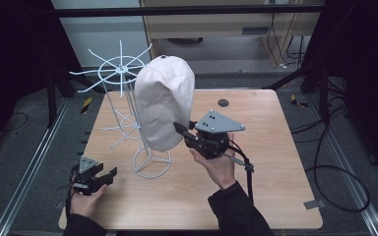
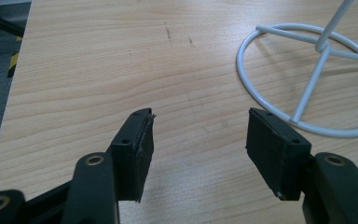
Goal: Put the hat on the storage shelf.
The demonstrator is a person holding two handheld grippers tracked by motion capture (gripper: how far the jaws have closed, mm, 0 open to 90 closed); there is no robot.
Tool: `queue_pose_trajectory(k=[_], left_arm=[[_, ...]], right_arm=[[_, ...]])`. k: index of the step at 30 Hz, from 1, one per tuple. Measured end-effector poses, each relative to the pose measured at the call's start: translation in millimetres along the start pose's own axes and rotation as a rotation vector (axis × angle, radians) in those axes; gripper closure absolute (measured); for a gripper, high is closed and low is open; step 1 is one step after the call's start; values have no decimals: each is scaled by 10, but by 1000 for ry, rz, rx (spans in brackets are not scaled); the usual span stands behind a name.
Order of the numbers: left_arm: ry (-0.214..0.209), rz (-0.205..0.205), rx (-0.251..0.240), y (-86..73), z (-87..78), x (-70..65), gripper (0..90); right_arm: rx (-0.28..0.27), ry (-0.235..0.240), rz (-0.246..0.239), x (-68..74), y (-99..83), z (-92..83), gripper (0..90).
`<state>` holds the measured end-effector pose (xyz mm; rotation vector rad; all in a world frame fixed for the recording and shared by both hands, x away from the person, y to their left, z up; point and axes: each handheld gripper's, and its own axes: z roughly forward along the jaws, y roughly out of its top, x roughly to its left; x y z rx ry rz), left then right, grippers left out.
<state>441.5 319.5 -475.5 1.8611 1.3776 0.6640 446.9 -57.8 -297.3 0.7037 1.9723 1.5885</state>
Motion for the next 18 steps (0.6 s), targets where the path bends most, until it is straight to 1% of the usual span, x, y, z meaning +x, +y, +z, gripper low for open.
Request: queue_pose_trajectory(k=[3, 4, 8, 18], left_arm=[[0, -1, 0, 0, 1, 0, 411], [-1, -1, 0, 0, 1, 0, 411], [-1, 0, 3, 0, 2, 0, 410], [0, -1, 1, 0, -1, 1, 410]], right_arm=[[0, -12, 5, -17, -22, -10, 672], [-6, -22, 12, -23, -32, -10, 641], [-10, -38, 21, -64, -81, -33, 569], [-17, -72, 41, -177, -183, -138, 464]])
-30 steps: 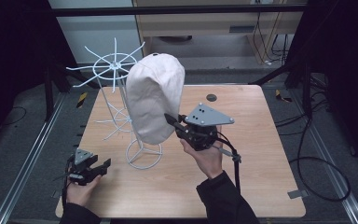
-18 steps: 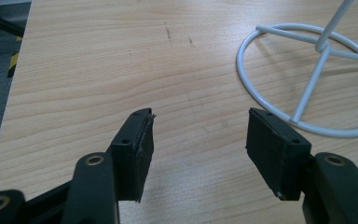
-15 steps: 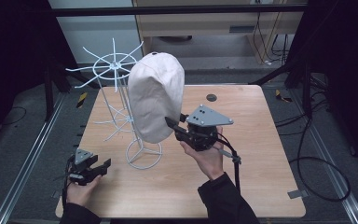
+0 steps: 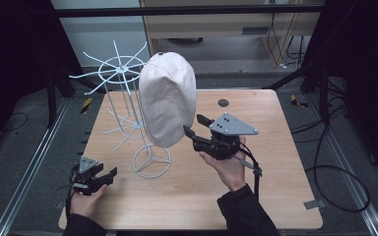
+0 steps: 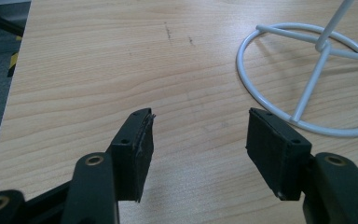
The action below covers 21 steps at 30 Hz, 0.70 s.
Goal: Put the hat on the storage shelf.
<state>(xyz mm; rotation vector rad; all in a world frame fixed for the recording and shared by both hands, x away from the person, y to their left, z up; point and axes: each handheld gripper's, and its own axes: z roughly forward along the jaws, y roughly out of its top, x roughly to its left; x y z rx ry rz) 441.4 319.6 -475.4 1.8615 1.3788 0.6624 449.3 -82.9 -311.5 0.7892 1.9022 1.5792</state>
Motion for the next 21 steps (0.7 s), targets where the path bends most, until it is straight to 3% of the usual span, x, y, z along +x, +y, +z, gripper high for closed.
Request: queue_pose_trajectory(k=[10, 21], left_arm=[[1, 1, 4, -1, 1, -4, 409], [-1, -1, 1, 0, -2, -13, 412]], right_arm=[[18, -41, 54, -217, -279, -271, 338], [140, -135, 105, -549, -820, -549, 244]])
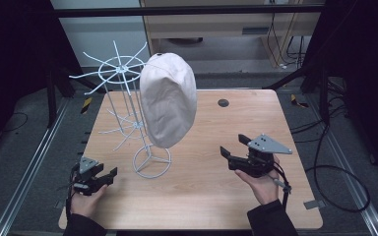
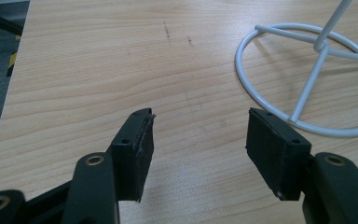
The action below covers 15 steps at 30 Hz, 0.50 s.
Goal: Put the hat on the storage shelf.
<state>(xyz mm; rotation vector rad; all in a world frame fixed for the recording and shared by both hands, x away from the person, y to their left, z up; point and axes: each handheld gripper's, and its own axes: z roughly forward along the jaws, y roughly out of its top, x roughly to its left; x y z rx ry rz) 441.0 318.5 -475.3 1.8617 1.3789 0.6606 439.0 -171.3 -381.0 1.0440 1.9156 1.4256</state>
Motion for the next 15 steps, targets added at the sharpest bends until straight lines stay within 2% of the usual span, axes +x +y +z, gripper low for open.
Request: queue_pose_trajectory(k=[7, 8, 9, 15], left_arm=[[-5, 0, 0, 1, -6, -1, 418], [-5, 0, 0, 1, -6, -1, 420], [-7, 1, 0, 2, -7, 0, 420], [-9, 3, 0, 3, -15, 6, 433]], right_arm=[[81, -68, 31, -258, -333, -31, 216], [81, -68, 31, -258, -333, -31, 216], [108, -96, 37, -337, -436, -29, 207], [178, -150, 66, -517, -670, 0, 190]])
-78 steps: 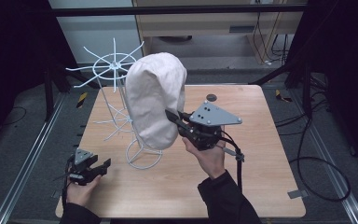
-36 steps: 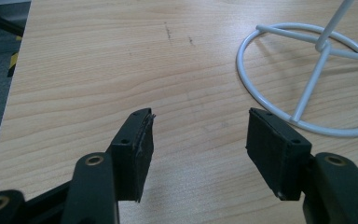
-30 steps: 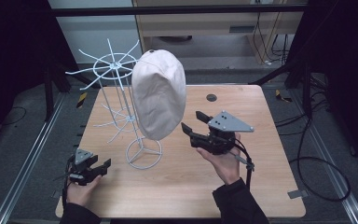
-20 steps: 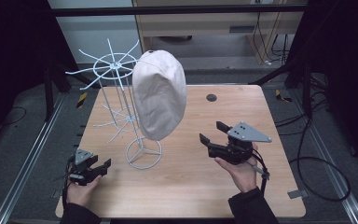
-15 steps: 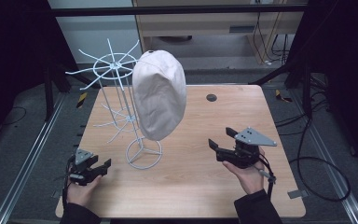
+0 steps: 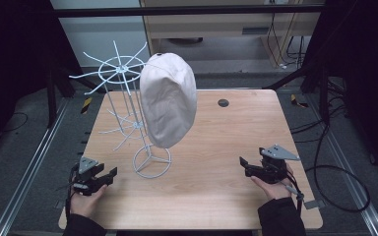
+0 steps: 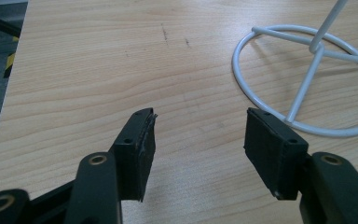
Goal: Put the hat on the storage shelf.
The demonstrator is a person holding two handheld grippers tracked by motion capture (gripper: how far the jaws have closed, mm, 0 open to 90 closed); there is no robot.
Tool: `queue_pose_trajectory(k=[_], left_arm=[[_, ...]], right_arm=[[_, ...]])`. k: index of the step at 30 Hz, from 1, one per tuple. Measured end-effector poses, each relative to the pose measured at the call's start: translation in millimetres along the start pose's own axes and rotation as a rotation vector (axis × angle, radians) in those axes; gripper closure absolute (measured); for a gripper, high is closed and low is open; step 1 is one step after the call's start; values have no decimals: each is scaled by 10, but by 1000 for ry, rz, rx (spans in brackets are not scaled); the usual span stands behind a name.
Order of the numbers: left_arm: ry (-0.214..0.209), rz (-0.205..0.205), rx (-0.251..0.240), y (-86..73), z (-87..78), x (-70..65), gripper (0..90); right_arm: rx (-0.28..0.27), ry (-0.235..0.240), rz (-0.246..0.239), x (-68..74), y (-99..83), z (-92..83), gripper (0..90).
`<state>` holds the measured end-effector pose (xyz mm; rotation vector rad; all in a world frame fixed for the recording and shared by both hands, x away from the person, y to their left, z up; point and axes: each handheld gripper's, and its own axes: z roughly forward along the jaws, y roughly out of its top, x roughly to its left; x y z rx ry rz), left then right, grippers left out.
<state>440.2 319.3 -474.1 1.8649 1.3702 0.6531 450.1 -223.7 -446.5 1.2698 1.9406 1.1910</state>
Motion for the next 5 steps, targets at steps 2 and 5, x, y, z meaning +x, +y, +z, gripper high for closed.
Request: queue_pose_trajectory(k=[2, 5], left_arm=[[-3, 0, 1, 0, -1, 4, 447], [-9, -3, -3, 3, -6, 1, 466]], right_arm=[[23, -24, -4, -54, -59, 38, 187], [61, -70, -18, -133, -141, 82, 186]])
